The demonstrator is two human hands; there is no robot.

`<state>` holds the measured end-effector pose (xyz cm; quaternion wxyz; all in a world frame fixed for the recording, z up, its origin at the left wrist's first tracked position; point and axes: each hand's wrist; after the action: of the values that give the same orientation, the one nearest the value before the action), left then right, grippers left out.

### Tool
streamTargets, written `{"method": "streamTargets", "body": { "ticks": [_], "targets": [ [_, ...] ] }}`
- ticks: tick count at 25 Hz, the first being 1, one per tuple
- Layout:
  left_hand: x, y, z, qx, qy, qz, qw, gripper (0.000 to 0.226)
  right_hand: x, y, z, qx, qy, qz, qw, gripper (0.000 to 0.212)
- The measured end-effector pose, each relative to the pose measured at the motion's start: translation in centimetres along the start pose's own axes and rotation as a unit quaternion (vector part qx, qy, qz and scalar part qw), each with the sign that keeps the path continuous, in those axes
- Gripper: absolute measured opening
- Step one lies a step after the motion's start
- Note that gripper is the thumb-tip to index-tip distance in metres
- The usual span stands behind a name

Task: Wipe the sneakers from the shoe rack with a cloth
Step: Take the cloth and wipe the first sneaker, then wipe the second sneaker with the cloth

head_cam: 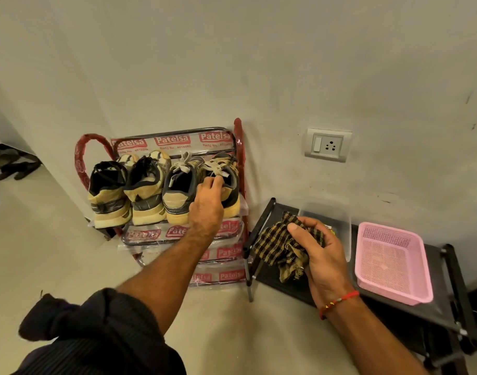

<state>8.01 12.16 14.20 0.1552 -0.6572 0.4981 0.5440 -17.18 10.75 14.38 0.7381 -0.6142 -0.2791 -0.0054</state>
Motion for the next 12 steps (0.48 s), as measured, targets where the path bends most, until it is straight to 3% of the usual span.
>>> {"method": "streamTargets", "body": {
  "ticks": [5,12],
  "targets": [
    [0.7,-0.8,-0.8,0.034,0.026,-0.072,0.996,0.032,0.3,0.5,-0.6,0.026,0.009,-0.095,0.995,0.04],
    [-3.5,-5.1,-0.8,0.046,0.005,-0.09,0.995,0.044,1.0,1.0,-0.3,0.059,-0.057,-0.132,0.988,0.076]
  ]
}}
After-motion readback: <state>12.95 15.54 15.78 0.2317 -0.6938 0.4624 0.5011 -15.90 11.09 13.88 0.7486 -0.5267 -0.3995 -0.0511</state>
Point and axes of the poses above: each hand's wrist, its own z-axis away from the middle knuckle, its own x-axis out of the palm, y = z × x, and after that the axes turned 1 degree about x, right-handed
